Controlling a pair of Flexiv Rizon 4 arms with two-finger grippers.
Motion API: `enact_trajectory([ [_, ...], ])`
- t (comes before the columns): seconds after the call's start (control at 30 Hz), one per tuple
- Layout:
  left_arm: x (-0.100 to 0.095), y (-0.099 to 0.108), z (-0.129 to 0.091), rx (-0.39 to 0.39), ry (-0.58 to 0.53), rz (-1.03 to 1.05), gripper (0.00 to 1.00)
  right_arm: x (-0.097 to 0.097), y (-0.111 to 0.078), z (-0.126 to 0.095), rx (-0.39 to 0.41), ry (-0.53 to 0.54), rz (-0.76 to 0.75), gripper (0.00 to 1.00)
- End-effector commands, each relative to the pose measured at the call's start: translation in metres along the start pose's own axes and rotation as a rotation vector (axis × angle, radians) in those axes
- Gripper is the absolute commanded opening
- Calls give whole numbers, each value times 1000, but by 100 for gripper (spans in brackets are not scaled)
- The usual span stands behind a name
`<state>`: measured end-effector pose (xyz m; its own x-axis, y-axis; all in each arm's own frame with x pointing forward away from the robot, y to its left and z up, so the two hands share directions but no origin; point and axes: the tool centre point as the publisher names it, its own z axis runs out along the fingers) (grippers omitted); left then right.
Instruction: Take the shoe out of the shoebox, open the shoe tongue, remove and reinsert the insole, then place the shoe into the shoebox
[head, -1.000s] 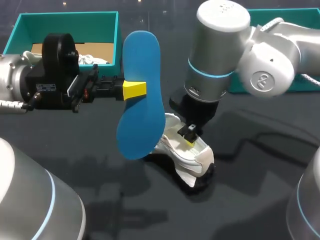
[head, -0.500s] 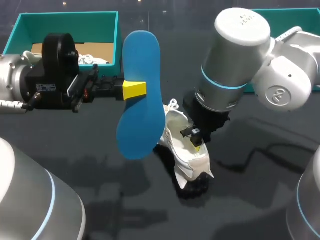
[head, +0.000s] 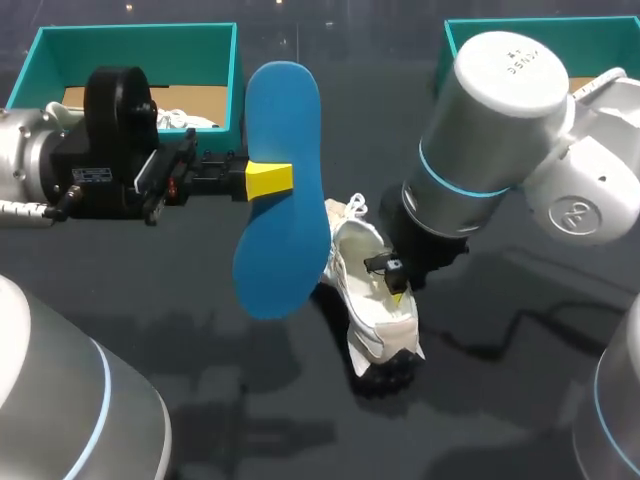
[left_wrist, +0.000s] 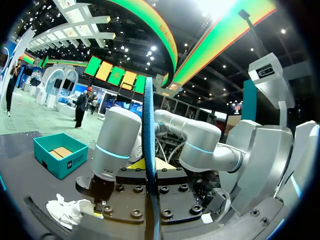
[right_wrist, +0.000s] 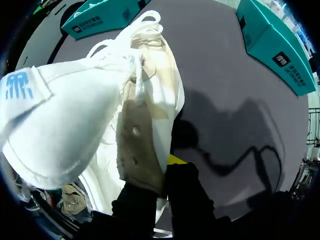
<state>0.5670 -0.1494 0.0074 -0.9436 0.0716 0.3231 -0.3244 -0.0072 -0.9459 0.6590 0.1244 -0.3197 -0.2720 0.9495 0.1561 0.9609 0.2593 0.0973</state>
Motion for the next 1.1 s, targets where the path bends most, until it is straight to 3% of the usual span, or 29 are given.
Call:
enact_trajectory([
  [0.03,0,1,1,2,-1,0,0,2,-3,12,-33,15,86,0],
  [0.3,0,1,1,2,-1,0,0,6,0,22,-30,3,173,0],
  [0.6,0,1,1,2,-1,0,0,6,5,31,-27,19,176,0],
  [1.1,0,1,1,2,-1,0,0,4,10,66,14,78,168,0],
])
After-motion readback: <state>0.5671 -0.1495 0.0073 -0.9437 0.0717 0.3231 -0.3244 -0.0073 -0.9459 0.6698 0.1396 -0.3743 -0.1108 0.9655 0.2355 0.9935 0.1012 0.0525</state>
